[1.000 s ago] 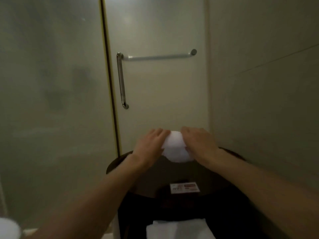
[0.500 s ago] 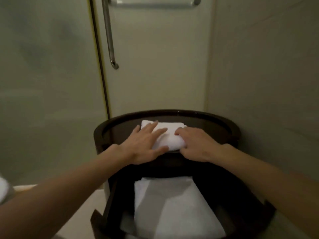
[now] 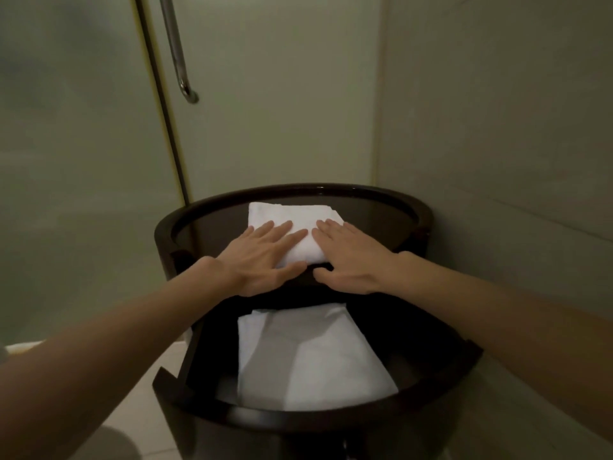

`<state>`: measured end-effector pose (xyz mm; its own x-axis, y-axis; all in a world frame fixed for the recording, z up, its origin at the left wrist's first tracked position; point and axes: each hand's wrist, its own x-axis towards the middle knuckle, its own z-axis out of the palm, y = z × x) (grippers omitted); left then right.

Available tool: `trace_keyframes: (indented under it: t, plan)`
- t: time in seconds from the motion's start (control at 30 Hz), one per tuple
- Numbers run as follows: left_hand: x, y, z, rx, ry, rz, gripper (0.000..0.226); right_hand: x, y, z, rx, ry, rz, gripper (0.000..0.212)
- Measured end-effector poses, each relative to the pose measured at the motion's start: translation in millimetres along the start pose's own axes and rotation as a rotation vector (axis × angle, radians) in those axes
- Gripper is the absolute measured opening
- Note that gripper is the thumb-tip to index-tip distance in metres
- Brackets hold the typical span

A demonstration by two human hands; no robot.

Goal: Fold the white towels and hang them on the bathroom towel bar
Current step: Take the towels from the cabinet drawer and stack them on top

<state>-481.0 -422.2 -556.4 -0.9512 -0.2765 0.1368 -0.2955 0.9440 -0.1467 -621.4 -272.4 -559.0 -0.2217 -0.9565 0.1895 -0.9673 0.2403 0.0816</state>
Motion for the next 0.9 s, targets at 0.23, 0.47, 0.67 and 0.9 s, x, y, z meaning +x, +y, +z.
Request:
trace_keyframes:
  t: [0.23, 0.47, 0.67, 0.9]
  plan:
    - [-14, 11, -12, 0.102, -0.058, -0.032, 0.079, -17, -10, -15, -0.071, 0.030, -0.052, 0.079]
    - [-77, 32, -10, -0.034, 0.110, 0.229, 0.073, -61, -21, -37, -0.011, 0.074, -0.218, 0.053]
    - [-105, 45, -6, -0.237, -0.162, 0.152, 0.055, -87, -25, -33, 0.033, -0.173, -0.182, 0.038]
    - [-100, 58, -1, -0.303, -0.388, 0.106, 0.051, -92, -37, -15, 0.199, -0.439, -0.169, 0.031]
